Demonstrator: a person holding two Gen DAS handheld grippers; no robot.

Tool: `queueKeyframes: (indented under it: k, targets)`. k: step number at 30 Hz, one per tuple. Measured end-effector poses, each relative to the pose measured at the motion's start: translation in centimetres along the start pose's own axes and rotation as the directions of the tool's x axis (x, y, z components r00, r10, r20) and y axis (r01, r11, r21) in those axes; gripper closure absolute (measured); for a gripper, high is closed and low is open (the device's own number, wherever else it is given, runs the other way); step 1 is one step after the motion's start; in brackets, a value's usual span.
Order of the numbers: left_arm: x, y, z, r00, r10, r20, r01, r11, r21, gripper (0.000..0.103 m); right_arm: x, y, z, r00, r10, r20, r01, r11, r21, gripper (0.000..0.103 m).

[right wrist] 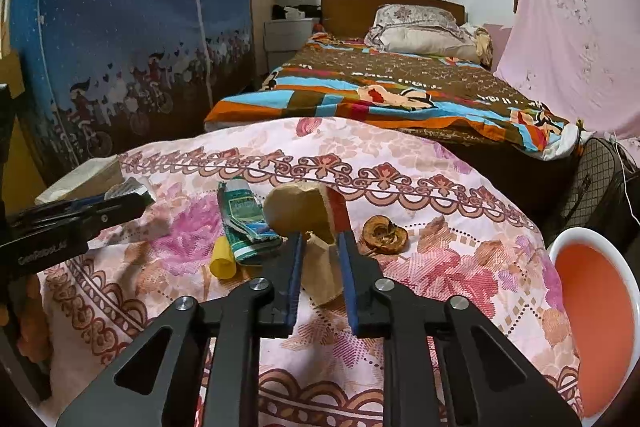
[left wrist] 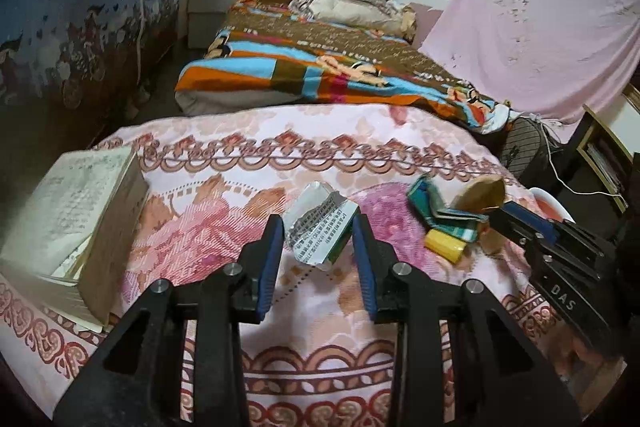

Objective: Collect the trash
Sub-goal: 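Lift both held papers and carry them over the orange bucket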

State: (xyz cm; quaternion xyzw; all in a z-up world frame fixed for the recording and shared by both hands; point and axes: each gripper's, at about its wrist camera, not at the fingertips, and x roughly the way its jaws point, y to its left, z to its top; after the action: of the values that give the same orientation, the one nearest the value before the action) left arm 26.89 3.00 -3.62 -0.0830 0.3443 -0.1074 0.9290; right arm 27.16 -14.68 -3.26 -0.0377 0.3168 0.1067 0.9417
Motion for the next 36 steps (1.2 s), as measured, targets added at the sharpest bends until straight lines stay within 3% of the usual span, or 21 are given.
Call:
queueKeyframes:
  k: [8,16,23,36]
  targets:
    - [-2.1,-1.5,-0.3,0.994,-0.039,0.103,0.034,0.998,0.054,0.084,-1.1,0.8,-0.1,0.998,0.031,0.057,-0.029,0.999,-0.040,0.091]
    - [-4.3,-3.3,-0.9,0.980,-0.054,0.192,0.035,0.994,0.101,0.084,-3.7,0.4,-0.2,0.982,0.046,0.185,-0.042,0.999,-0.027,0.092]
    - [-6.8,-6.0,-1.1,0.950,-0.085,0.299,0.038,0.986,0.160,0.084,-7.5,-0.5,-0.3,0.936,0.050,0.347,-0.055,0.998,0.005,0.092]
    - [-10.2,-12.6,-1.1,0.890,-0.186,0.417,0.076,0.961,0.265,0.084,-15.4,-4.2,-0.3,0.864,-0.029,0.503,0.003,0.999,0.052,0.092]
